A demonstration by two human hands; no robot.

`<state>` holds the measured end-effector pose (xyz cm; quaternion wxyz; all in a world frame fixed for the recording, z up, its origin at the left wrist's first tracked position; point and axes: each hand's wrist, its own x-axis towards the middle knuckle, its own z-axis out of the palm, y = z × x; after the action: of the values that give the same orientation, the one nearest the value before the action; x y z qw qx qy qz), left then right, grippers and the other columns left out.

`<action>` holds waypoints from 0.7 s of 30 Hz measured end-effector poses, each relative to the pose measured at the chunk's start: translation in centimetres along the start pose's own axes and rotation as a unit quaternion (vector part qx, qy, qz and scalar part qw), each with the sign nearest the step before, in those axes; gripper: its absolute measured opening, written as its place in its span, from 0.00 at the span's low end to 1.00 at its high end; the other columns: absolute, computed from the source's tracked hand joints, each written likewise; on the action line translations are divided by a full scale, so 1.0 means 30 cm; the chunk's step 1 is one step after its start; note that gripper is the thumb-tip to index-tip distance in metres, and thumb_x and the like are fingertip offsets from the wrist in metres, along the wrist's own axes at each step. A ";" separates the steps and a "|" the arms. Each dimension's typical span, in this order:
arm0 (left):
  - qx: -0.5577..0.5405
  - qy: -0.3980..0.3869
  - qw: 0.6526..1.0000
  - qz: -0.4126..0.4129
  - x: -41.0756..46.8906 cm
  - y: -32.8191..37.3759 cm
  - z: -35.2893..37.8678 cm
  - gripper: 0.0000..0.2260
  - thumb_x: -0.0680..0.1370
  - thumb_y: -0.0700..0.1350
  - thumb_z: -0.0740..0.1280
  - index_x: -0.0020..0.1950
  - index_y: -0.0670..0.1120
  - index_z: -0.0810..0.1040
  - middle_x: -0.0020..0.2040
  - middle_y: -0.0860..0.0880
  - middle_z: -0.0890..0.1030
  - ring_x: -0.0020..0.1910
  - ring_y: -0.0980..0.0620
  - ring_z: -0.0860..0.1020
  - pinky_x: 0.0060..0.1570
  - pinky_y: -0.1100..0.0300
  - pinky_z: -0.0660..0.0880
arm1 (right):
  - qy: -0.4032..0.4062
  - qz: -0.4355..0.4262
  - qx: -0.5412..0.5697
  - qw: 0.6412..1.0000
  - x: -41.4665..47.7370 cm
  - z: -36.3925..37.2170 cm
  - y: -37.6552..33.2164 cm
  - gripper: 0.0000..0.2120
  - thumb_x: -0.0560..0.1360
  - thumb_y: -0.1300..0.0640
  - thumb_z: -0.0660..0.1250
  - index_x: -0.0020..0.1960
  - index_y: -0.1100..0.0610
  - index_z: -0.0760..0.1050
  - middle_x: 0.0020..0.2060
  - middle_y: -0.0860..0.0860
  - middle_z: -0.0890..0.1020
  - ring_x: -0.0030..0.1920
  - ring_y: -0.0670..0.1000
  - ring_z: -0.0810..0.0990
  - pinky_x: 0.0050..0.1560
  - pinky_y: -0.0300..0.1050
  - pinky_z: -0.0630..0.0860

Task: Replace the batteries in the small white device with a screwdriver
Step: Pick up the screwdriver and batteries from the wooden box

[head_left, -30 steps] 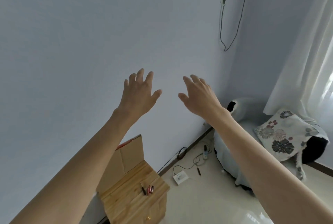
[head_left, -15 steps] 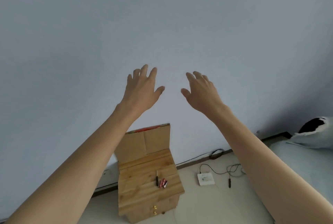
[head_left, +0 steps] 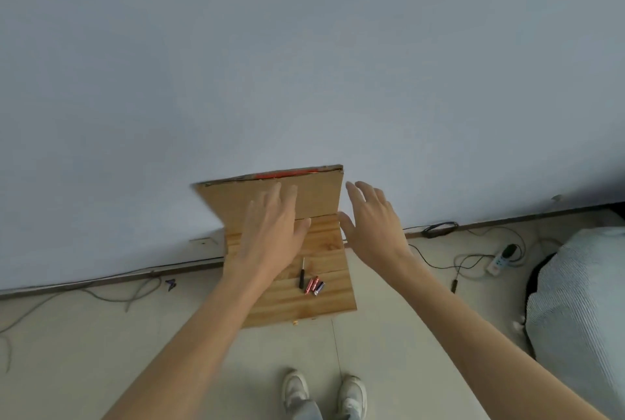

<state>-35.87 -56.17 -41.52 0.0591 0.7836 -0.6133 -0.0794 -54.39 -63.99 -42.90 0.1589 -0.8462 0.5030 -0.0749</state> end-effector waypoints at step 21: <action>-0.052 -0.113 0.991 -0.048 0.004 -0.274 1.256 0.26 0.84 0.53 0.67 0.80 0.50 0.66 0.75 0.46 0.71 0.72 0.45 0.72 0.66 0.49 0.76 | -0.150 -0.030 0.030 0.988 -0.106 1.290 0.370 0.30 0.80 0.42 0.74 0.76 0.53 0.71 0.68 0.51 0.75 0.64 0.56 0.77 0.59 0.49 0.80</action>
<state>-35.45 -54.12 -80.03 0.0263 0.7939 -0.5731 -0.2017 -54.00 -58.62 -82.94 0.2559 -0.8573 0.4456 0.0332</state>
